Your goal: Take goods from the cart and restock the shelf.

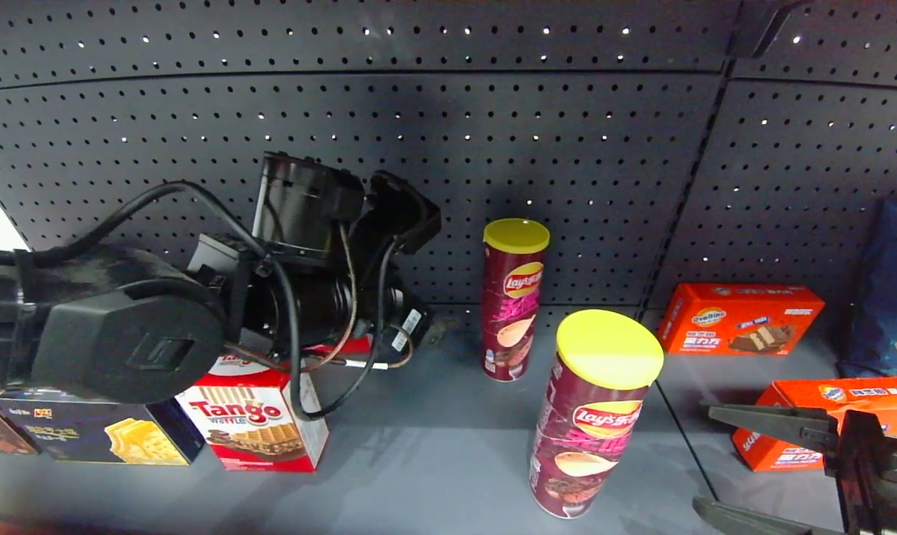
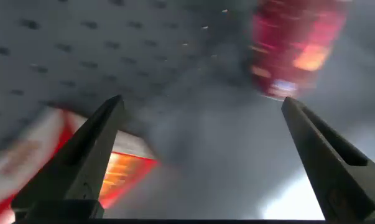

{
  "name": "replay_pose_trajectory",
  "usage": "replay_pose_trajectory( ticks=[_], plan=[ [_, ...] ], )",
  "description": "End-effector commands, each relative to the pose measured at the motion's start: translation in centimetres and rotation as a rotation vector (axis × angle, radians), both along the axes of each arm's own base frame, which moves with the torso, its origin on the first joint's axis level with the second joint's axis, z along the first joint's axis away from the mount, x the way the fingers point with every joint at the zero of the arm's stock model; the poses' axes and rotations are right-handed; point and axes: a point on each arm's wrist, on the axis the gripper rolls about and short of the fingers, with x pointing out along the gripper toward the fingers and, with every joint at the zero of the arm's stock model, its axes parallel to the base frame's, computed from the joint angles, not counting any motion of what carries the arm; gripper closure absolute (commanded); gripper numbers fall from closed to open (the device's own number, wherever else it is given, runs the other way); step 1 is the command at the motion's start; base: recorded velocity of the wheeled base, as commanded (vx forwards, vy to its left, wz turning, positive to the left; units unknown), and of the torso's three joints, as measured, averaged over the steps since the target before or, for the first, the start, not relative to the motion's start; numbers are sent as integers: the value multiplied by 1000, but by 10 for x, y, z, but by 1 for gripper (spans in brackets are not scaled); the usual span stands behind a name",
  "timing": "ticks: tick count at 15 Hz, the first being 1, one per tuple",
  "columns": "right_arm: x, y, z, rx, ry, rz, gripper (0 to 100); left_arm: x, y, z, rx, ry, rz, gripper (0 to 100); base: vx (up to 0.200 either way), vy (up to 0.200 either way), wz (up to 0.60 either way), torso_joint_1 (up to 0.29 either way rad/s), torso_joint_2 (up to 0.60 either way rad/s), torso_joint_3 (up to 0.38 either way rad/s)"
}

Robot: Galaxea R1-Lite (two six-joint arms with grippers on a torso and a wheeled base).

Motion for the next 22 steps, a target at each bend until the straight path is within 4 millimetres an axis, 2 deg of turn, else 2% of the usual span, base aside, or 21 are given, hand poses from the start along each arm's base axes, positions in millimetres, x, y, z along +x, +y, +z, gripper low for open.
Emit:
replay_pose_trajectory(
  ticks=[1,8,22],
  plan=[
    [1,1,-1,-3,5,-2,0,19,-14,-22,49,27,23,0,0,0,0,0,0,0],
    [4,-3,-1,-2,6,-33,0,35,-28,-47,89,2,100,0,0,0,0,0,0,0],
    [5,-3,-3,-6,15,-30,0,55,-45,-51,48,-24,111,0,0,0,0,0,0,0]
  ],
)
